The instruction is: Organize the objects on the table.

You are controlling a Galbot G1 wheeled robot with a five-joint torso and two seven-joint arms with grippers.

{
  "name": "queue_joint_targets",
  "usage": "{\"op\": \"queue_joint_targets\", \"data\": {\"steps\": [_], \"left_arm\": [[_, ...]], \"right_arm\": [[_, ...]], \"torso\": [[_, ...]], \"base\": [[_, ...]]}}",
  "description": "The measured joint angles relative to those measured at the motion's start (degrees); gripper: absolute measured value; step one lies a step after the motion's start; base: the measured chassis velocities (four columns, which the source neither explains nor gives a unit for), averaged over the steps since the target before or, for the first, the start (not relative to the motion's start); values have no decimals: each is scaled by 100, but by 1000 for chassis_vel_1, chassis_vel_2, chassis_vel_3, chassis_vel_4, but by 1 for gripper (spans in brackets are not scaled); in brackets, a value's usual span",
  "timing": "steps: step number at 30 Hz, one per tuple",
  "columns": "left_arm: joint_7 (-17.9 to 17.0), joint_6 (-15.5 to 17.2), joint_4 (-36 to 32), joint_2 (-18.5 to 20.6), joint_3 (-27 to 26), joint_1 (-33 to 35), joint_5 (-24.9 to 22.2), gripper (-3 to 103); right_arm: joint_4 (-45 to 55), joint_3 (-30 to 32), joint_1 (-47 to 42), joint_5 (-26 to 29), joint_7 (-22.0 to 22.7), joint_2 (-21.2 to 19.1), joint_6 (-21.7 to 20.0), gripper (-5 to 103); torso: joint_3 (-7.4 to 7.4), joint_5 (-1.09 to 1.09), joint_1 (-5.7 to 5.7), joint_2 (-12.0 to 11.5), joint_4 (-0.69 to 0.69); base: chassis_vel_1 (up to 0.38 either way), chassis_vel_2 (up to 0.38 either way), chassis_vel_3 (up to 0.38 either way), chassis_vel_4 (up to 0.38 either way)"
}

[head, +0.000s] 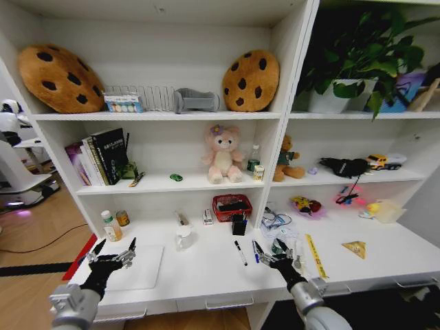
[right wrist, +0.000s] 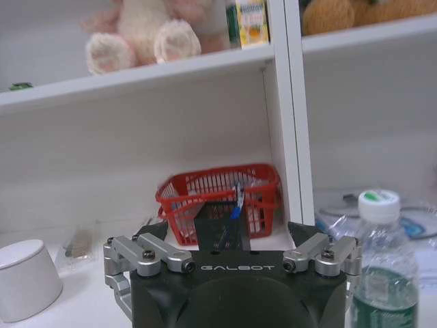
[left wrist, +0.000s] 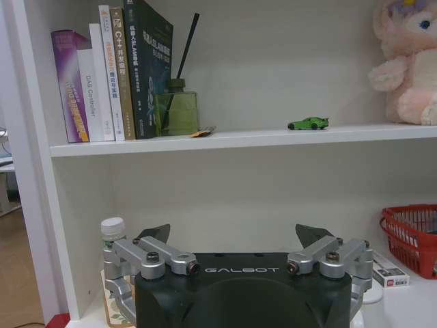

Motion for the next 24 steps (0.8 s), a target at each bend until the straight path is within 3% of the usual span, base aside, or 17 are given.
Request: {"op": "queue_joint_targets", "data": {"steps": [1,2,5,7,11,15,19,21,24], "left_arm": [[21,-10,-42,-2,-40,72,21,100],[19,-10,-52,-7,-40,70,27,100],[5,-2,-52,-73,1,64,78,100],[6,-2,-52,-125,20,97,109,100],[42,-21,-55,-178,32,216,218,100],[44,-22,-78,-177,35,225,230,100],[45,-21,-80,-193,29,221,229,100],[45,-22,-77,-215,-1,236,227,100],[41,-25,-46,-219,-11,213,218,100]], "right_arm": [[-321,-410,619,482,488,-64,-601,98],[-490,-618,894,778,748,-107,-831,97],[-937,-1072,1443,1151,1116,-157,-1056,96],[-1162,-1255,1705,1192,1179,-161,-1124,94],[-1674,-1633,2376,1297,1206,-130,-1358,80],[-2190,-2075,3014,1426,1153,-193,-1529,77],[-2393,-2356,3287,1615,1101,-265,-1694,80],[-2508,-2581,3453,1682,1136,-257,-1774,91],[-2662,-2735,3596,1714,1189,-197,-1810,99]], "torso": [[0,1,0,0,4],[0,1,0,0,2],[0,0,0,0,0],[0,0,0,0,-1],[0,0,0,0,2],[0,0,0,0,2],[0,-2,0,-1,0],[0,-1,0,0,1],[0,-1,0,0,0]], "base": [[0,0,0,0],[0,0,0,0],[0,0,0,0],[0,0,0,0],[0,0,0,0],[0,0,0,0],[0,0,0,0],[0,0,0,0],[0,0,0,0]]}}
